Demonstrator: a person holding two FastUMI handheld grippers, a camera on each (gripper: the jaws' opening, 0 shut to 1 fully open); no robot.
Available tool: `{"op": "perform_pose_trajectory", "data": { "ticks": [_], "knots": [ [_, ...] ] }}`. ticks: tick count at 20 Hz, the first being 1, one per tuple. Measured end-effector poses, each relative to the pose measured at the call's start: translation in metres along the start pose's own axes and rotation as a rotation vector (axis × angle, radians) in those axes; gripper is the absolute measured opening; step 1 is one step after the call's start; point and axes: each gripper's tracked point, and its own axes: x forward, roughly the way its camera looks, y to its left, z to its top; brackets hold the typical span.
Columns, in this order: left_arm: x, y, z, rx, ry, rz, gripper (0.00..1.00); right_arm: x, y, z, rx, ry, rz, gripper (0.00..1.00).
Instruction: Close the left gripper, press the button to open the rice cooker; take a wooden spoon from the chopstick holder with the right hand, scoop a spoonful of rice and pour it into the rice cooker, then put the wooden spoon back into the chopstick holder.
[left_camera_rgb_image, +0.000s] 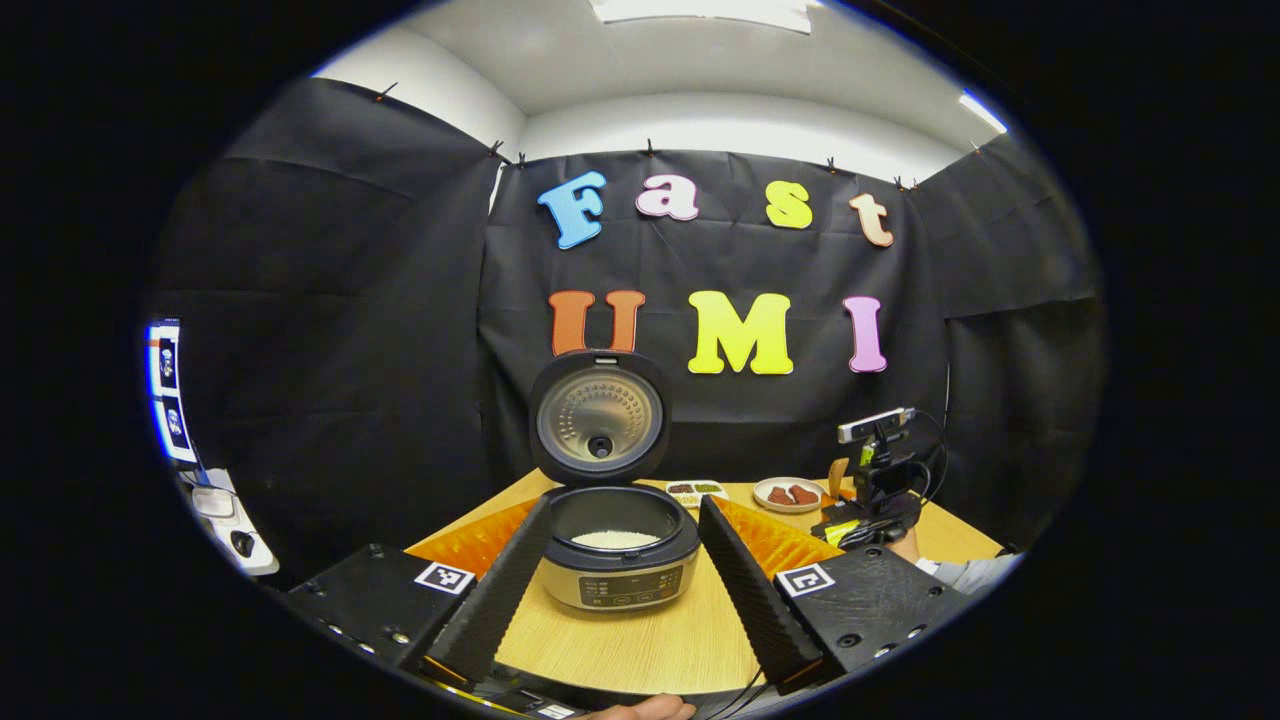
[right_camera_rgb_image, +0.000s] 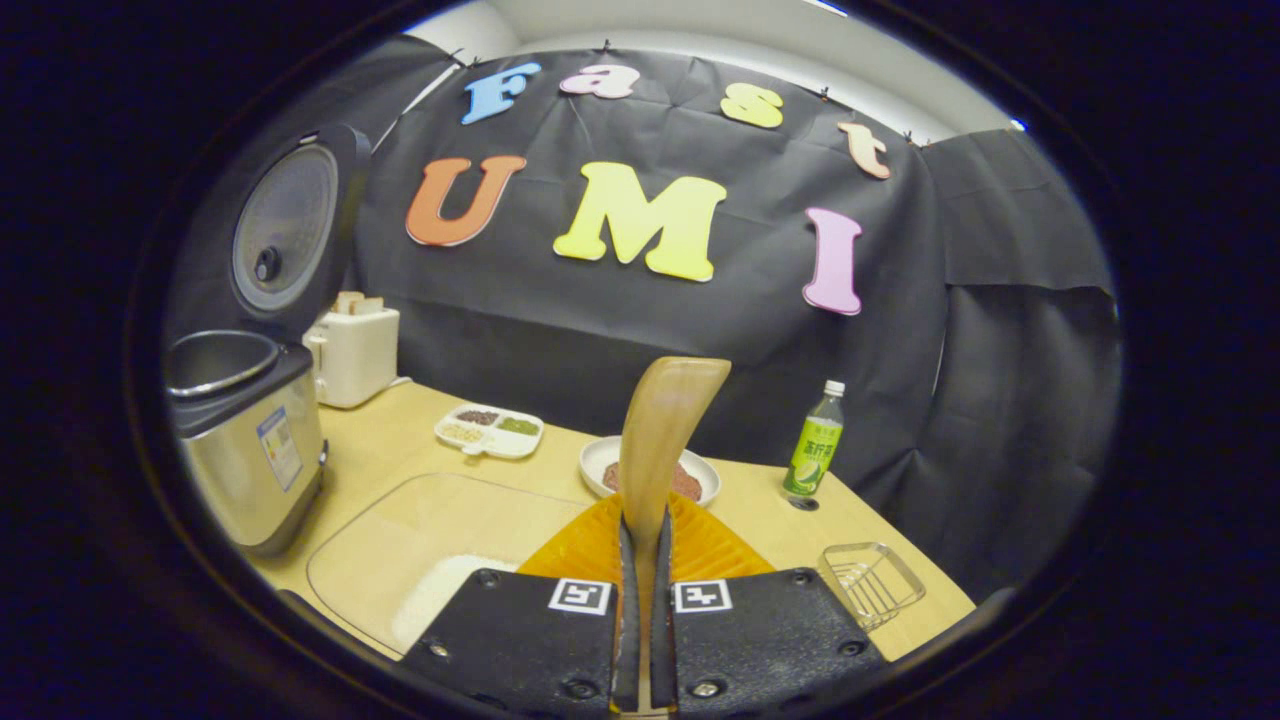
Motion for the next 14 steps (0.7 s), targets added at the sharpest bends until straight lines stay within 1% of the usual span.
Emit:
{"op": "perform_pose_trajectory", "data": {
  "ticks": [2,4,7,10,14],
  "knots": [
    [0.001,-0.001,-0.003,-0.006,0.011,-0.004,0.94,-0.004,0.009,-0.001,0.05,0.016,0.025,0.1],
    [0.002,0.002,-0.003,0.0,0.01,0.002,0.95,-0.008,0.027,-0.006,0.12,0.053,0.084,0.1],
    [0.001,0.005,-0.006,0.007,0.008,0.012,0.94,-0.013,0.041,-0.005,0.191,0.073,0.126,0.1],
    [0.002,0.002,-0.008,0.013,0.012,0.002,0.95,-0.016,0.059,-0.005,0.355,0.103,0.188,0.1],
    [0.001,0.004,-0.003,0.026,-0.007,0.013,0.95,-0.011,0.063,-0.009,0.541,0.186,0.224,0.1]
  ]
}}
